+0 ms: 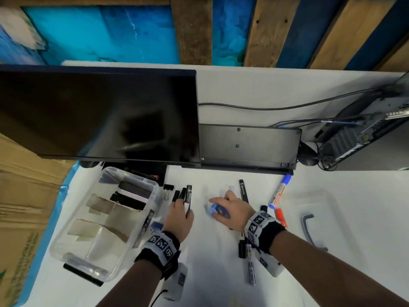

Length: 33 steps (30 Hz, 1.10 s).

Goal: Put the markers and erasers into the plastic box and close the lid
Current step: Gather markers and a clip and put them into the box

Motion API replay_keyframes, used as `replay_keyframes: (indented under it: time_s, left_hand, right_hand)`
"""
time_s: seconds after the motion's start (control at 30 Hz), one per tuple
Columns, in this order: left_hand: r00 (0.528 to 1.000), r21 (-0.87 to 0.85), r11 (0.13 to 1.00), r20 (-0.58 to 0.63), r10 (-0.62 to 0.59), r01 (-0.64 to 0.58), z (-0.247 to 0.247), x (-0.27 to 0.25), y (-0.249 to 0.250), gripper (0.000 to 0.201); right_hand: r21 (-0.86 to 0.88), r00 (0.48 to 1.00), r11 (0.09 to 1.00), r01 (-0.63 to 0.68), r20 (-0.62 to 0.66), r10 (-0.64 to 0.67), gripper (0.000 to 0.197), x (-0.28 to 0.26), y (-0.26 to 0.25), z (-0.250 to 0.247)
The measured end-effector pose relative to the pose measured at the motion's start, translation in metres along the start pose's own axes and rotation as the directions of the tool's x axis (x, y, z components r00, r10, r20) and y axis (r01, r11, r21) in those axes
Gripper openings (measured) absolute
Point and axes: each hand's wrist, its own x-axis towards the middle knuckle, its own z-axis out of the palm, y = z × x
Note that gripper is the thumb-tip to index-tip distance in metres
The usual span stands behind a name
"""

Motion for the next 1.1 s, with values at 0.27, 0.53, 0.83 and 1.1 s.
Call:
replay_keyframes:
  time_s: [0.27, 0.53, 0.83, 1.1]
  left_hand:
    - [0.984, 0.184, 0.968, -0.08, -0.159, 0.172, -0.012, 0.002, 0.0, 0.067]
    - [0.979, 0.281, 0.94, 0.002, -0.203, 0.194, -0.005, 0.012, 0.001, 0.034]
    - [0.984, 0.207, 0.964, 0.023, -0.176, 0.167, -0.002, 0.011, -0.005, 0.03]
    - [0.997, 0.031, 0.997, 0.039, -0.066, 0.065, -0.022, -0.006, 0.0, 0.016]
  right_hand:
    - [0.007, 0.997, 0.997, -0.071, -0.032, 0.072, 0.035, -0.005, 0.012, -0.02]
    - [-0.29, 0.959, 0.917, -0.273, -0.001, 0.285, 0.051, -0.004, 0.014, -0.027]
    - [-0.498, 0.918, 0.807, -0.318, 0.05, 0.393, 0.049, 0.012, 0.01, -0.026]
    - [-0.435, 0.944, 0.862, -0.26, 0.073, 0.322, 0.036, 0.007, -0.012, -0.021]
